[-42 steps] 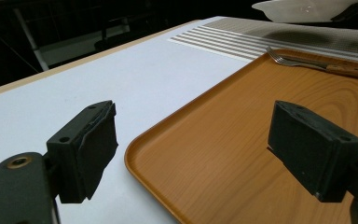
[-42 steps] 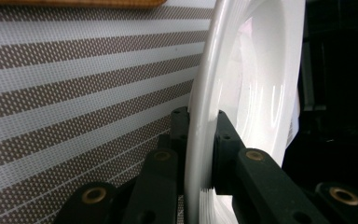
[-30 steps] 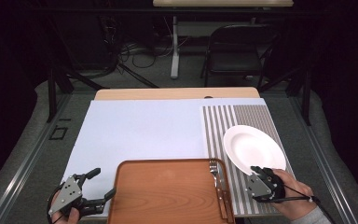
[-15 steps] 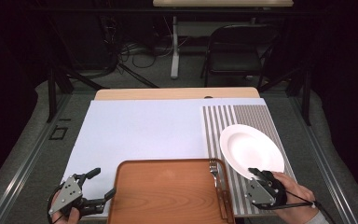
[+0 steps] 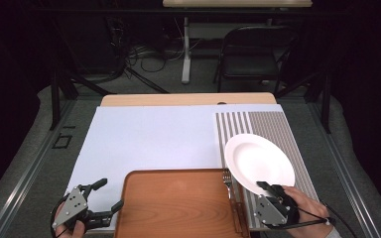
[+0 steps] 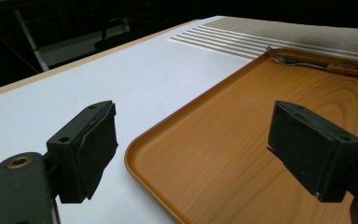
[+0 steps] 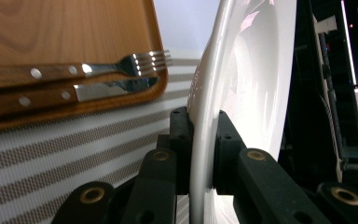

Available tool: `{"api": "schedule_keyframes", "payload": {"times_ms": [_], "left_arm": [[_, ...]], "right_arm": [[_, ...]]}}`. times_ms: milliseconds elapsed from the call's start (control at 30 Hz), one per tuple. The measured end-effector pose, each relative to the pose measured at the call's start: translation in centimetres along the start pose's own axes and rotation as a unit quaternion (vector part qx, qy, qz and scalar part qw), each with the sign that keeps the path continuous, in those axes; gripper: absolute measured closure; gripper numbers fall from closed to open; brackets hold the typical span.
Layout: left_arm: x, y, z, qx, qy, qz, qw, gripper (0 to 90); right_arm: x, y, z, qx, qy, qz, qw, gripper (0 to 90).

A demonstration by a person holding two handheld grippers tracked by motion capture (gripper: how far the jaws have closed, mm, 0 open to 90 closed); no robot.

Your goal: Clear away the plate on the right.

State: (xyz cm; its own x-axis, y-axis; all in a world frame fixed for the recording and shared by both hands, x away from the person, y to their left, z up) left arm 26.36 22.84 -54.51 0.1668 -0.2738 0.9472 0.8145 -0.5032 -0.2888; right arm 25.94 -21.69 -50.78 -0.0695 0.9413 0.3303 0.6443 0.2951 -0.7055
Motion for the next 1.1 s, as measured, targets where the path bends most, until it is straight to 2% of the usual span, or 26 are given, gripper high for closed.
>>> {"api": "schedule_keyframes", "payload": {"times_ms": [433, 567, 600, 767, 967, 1100], "left_arm": [[0.0, 0.0, 0.0, -0.002, 0.0, 0.0, 1.0, 15.2], [0.0, 0.0, 0.0, -0.001, 0.0, 0.0, 1.0, 15.2], [0.0, 0.0, 0.0, -0.001, 0.0, -0.001, 1.0, 15.2], [0.0, -0.1, 0.1, 0.0, -0.002, -0.002, 1.0, 15.2], [0.0, -0.1, 0.1, 0.0, -0.003, -0.003, 1.0, 15.2], [0.0, -0.1, 0.1, 0.0, -0.002, -0.003, 1.0, 15.2]], "right_arm": [[4.7, 1.8, 2.2, 0.023, -0.043, -0.042, 0.9979, 81.6], [6.7, 2.4, 2.8, 0.031, -0.065, -0.057, 0.9957, 81.6], [7.0, 2.4, 3.0, 0.033, -0.064, -0.06, 0.9956, 81.6], [9.3, 2.9, 3.7, 0.045, -0.091, -0.079, 0.9918, 81.5], [11.2, 3.0, 4.3, 0.051, -0.1, -0.1, 0.9886, 81.6], [11.7, 3.0, 4.5, 0.054, -0.105, -0.106, 0.9874, 81.5]]}}
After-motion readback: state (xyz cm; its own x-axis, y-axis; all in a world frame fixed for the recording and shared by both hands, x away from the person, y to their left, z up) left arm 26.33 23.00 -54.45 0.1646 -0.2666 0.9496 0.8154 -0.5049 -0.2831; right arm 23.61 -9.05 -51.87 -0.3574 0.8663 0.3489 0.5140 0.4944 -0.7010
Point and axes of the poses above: each handheld gripper's, and its own axes: y roughly forward along the jaws, x roughly out of its top, z roughly to its left, the point moved 7 cm from there along y, roughly forward along the jaws, and after that the axes turned 12 degrees about x, right-handed, at the moved point
